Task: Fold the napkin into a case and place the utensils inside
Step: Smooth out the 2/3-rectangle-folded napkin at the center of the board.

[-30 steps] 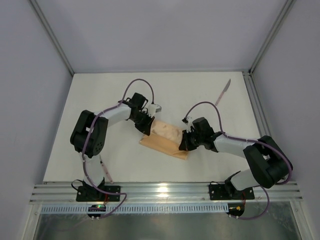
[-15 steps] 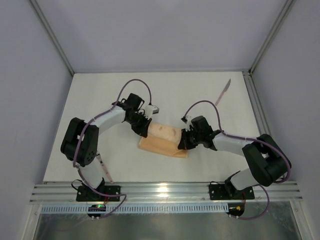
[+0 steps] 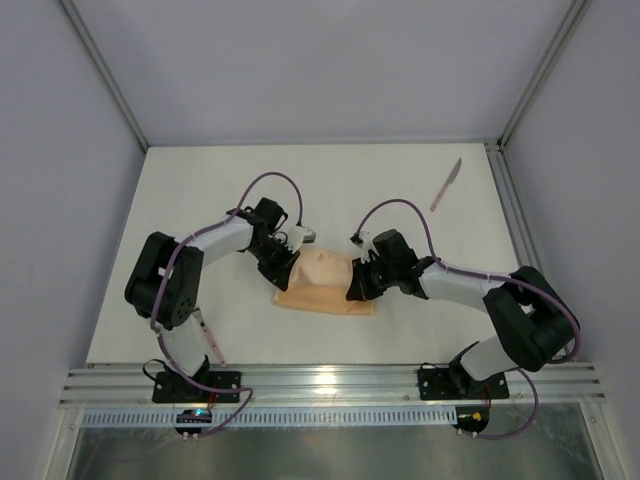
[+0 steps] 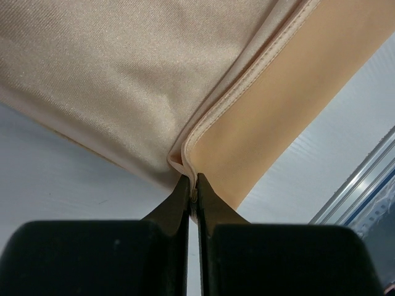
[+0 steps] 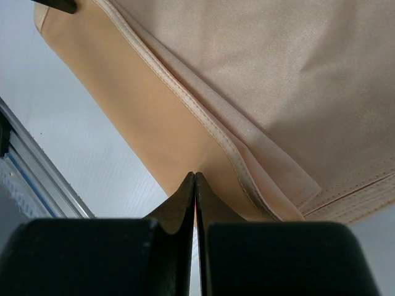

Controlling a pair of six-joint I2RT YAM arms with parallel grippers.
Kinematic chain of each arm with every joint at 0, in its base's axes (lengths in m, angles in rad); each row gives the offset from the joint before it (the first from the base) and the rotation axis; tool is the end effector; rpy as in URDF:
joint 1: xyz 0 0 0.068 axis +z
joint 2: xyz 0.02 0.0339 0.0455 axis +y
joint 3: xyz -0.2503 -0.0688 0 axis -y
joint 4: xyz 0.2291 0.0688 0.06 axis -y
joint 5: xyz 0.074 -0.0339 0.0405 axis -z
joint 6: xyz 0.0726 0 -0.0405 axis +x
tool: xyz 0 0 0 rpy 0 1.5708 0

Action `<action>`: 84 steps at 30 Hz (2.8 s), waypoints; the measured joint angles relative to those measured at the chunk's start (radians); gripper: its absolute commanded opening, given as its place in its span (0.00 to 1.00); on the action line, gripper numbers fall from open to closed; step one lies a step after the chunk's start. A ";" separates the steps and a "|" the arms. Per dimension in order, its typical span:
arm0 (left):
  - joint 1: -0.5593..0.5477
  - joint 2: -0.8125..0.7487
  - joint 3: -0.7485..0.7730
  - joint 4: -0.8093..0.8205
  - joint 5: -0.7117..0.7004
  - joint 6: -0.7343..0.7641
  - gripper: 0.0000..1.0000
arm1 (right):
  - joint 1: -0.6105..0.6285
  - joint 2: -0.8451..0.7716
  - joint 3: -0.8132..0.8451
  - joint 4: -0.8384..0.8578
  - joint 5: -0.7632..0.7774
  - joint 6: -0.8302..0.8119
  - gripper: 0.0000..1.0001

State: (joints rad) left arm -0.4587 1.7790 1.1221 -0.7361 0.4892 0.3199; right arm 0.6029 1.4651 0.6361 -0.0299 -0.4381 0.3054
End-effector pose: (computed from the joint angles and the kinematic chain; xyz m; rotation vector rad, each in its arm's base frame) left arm 0.2666 -0.1697 0.1301 1.1640 2.6669 -0.7423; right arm 0.2164 0.1864 0.1282 -0.5833 2.4763 0.9207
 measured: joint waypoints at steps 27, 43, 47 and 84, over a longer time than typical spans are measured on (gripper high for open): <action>-0.002 -0.006 -0.003 0.118 -0.045 -0.018 0.43 | -0.096 0.005 -0.191 0.296 0.021 0.233 0.04; -0.152 -0.191 -0.072 0.180 -0.175 -0.013 0.08 | -0.110 0.040 -0.134 0.261 0.038 0.199 0.04; -0.164 -0.122 -0.071 0.181 -0.191 0.003 0.08 | -0.136 0.071 -0.095 0.246 0.036 0.168 0.04; -0.161 0.027 0.007 0.182 -0.164 -0.008 0.04 | -0.299 0.103 -0.205 0.549 0.080 0.293 0.04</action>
State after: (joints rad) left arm -0.6197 1.8057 1.1294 -0.5545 0.3248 0.3119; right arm 0.3042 1.5684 0.4313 0.5194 -0.3576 0.5983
